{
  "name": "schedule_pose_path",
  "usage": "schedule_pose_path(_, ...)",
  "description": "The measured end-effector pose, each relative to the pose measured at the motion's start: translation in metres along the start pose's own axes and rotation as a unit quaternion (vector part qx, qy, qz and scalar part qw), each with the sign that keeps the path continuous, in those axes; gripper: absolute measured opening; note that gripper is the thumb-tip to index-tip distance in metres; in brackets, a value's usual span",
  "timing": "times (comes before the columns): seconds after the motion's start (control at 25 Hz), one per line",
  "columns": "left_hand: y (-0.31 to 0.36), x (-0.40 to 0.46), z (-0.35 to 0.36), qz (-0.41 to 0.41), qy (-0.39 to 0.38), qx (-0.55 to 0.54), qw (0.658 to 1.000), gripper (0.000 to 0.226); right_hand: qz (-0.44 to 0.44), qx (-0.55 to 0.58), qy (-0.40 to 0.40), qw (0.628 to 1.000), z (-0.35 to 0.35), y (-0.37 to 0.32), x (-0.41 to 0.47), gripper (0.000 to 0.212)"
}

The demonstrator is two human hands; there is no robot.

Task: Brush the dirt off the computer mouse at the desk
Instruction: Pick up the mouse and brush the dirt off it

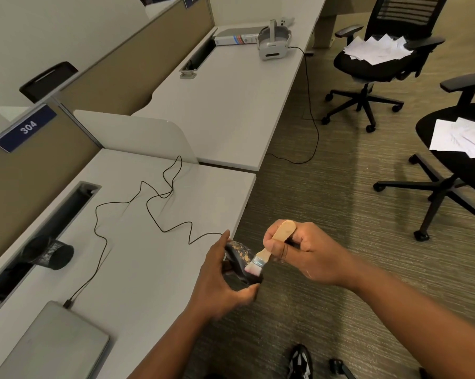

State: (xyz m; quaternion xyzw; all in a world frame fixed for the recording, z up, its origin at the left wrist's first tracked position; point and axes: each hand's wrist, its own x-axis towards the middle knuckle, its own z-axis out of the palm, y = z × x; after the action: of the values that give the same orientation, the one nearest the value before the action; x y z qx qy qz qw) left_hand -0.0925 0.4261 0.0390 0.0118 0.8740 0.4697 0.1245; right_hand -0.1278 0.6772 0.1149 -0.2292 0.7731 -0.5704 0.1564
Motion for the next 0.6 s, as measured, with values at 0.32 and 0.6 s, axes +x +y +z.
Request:
schedule_pose_path(0.32, 0.002, 0.002, 0.0, 0.003, -0.004, 0.029, 1.0, 0.128, -0.047, -0.195, -0.109, 0.973, 0.032, -0.012, 0.003, 0.016)
schedule_pose_path(0.6, 0.0, 0.005, 0.001, -0.005, -0.01, 0.07, 0.997, 0.129, -0.068, -0.265, -0.108, 0.956, 0.032, -0.017, 0.005, 0.025)
